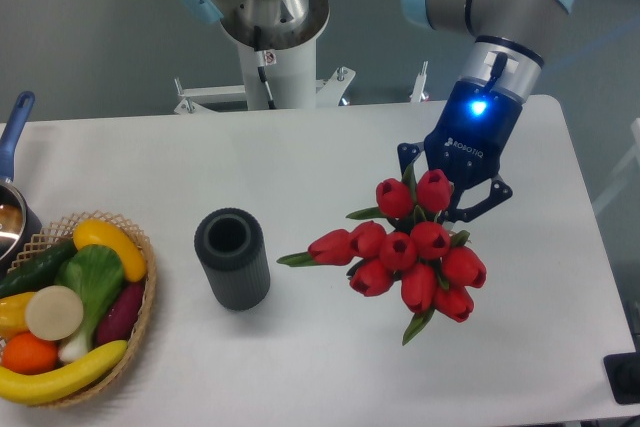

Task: Insert the flowers into the vase
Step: 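Carry the red tulip bouquet in the gripper over the grey vase, then lower the tulip stems down into the vase opening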

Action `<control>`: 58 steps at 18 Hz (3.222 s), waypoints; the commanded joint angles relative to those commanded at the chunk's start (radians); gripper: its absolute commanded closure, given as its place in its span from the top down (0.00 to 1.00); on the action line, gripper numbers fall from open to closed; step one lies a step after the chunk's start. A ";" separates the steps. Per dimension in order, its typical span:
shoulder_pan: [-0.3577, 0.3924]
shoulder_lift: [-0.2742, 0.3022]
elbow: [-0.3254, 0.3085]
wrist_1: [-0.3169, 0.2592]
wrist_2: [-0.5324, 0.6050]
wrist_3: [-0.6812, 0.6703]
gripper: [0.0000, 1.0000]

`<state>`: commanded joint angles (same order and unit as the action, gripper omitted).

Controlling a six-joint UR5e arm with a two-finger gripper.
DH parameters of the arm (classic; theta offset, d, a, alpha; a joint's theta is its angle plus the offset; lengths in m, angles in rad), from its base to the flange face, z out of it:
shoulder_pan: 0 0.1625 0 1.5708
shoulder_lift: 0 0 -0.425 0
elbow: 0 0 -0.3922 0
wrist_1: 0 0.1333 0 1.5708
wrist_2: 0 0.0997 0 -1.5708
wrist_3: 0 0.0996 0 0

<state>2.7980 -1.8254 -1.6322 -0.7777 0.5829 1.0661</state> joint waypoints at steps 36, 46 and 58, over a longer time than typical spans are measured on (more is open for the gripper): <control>-0.179 0.092 -0.308 0.011 -0.492 0.110 0.18; -0.189 0.057 -0.322 0.011 -0.492 0.114 0.20; -0.193 -0.009 -0.350 0.011 -0.483 0.181 0.21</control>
<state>2.6047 -1.8346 -1.9819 -0.7670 0.0997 1.2471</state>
